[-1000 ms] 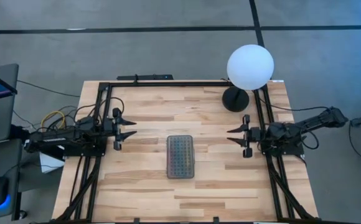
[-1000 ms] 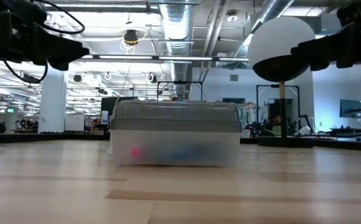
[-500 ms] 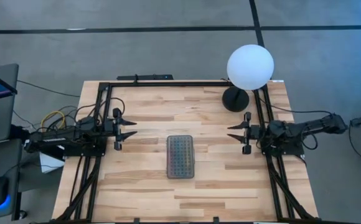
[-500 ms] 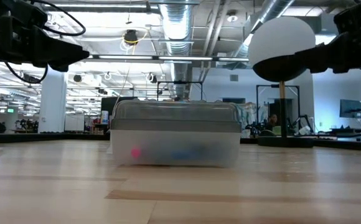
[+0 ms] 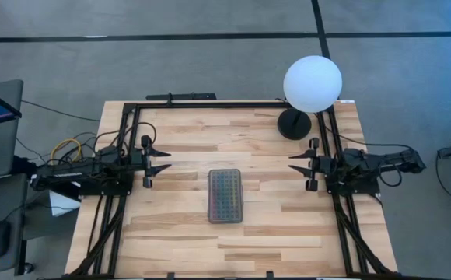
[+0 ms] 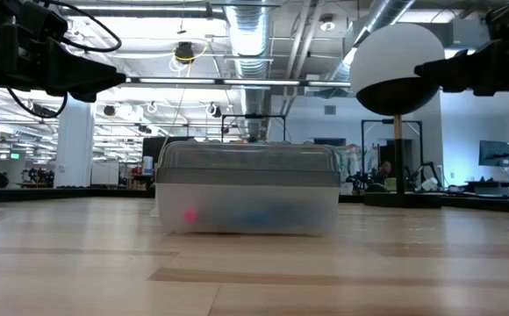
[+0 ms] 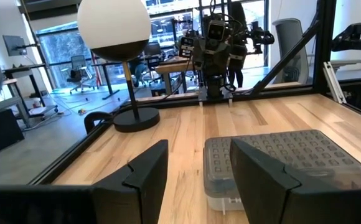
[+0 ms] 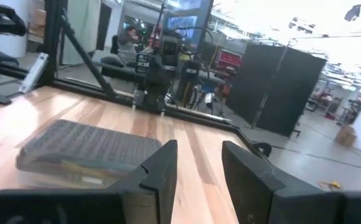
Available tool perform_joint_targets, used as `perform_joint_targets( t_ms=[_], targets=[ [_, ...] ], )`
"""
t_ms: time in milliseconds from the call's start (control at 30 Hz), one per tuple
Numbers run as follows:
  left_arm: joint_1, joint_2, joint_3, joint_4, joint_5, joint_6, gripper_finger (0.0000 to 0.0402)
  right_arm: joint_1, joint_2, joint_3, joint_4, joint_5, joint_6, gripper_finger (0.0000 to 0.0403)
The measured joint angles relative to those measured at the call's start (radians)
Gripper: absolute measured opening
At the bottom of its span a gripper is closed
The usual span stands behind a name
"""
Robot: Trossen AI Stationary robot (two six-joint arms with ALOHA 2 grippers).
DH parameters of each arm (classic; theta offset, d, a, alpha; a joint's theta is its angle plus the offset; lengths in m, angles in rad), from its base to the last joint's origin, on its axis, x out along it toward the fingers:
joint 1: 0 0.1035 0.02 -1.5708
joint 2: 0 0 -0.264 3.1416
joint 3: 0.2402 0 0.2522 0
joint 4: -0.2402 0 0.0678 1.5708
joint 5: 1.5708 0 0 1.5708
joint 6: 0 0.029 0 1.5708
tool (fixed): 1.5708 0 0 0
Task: Pick & place school supplies into a supply box
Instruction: Return to Home Position
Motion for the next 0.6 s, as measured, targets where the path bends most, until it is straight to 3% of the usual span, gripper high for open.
perform_joint_targets(
  t_ms=[600],
  targets=[
    [0.000,0.000,0.000,-0.001,-0.012,0.001,0.0168,-0.026,0.000,0.000,-0.001,0.002,0.041,0.0120]
  ],
)
